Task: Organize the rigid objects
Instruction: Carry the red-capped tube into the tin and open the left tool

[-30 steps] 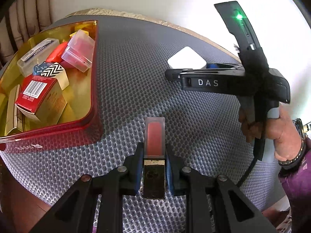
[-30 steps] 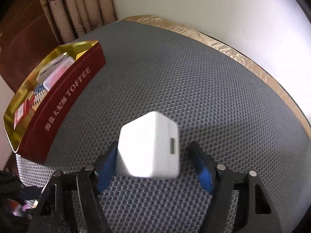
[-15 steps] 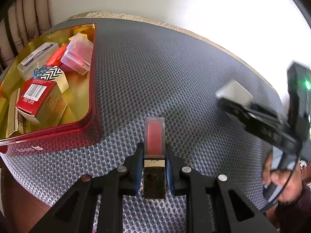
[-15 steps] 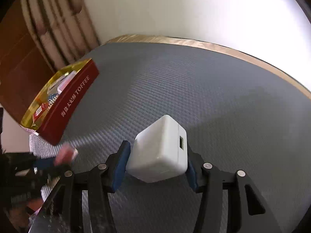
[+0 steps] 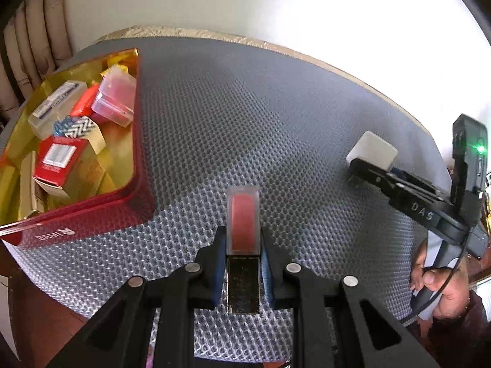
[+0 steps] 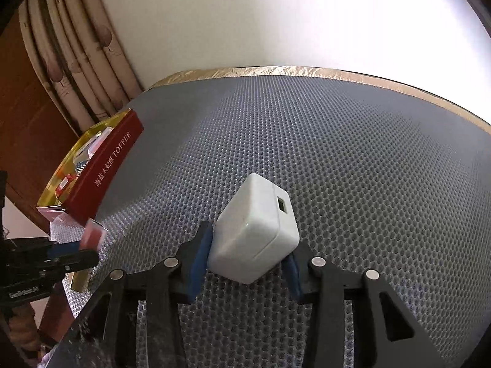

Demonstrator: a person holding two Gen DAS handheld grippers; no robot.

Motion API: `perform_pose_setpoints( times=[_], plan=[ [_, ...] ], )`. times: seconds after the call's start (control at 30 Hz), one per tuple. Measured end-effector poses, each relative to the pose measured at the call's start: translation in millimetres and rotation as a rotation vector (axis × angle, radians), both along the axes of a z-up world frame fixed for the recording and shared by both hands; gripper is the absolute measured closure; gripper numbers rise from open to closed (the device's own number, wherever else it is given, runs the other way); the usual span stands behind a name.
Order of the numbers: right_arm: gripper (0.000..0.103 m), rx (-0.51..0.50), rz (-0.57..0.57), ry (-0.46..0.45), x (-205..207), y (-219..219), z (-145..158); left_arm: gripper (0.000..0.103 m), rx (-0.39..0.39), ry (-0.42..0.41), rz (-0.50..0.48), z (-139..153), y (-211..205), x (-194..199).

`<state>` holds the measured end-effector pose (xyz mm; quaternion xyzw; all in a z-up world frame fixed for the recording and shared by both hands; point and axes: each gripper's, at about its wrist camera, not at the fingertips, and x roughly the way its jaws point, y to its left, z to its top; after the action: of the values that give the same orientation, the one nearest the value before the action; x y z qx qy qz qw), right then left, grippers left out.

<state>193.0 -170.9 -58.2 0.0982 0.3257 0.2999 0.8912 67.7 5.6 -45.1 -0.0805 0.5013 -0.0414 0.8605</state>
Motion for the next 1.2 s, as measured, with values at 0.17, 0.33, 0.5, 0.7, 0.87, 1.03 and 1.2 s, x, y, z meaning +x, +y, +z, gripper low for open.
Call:
perform_pose_setpoints(
  times=[0.17,0.33,0.5,0.7,0.87,1.03,1.2],
  plan=[
    [0.067,0.02,0.002,-0.011,-2.6,-4.3,1.0,0.083,-0.018,-0.027,0.009,22.2,6.2,-4.9],
    [0.069,0.023,0.006,-0.016,-8.9,-8.5,1.4,0.083,-0.033,-0.058,0.04,47.0,21.9,-8.8],
    [0.069,0.049,0.001,0.001,-15.7,-13.7,0.4,0.083,-0.033,-0.077,0.06,65.0,29.7,-6.9],
    [0.069,0.087,-0.012,0.039,-17.2,-25.0,-1.5,0.083,-0.044,-0.082,0.07,66.7,46.4,-1.9],
    [0.069,0.113,-0.013,0.055,-20.0,-29.9,-0.9,0.083,-0.05,-0.098,0.098,76.1,62.9,-3.7],
    [0.069,0.153,-0.003,0.078,-21.6,-33.4,1.7,0.083,-0.025,-0.131,0.16,93.4,97.2,-6.5],
    [0.069,0.171,0.008,0.087,-22.6,-32.7,5.5,0.083,0.052,-0.132,0.248,95.2,143.6,1.1]
  ],
)
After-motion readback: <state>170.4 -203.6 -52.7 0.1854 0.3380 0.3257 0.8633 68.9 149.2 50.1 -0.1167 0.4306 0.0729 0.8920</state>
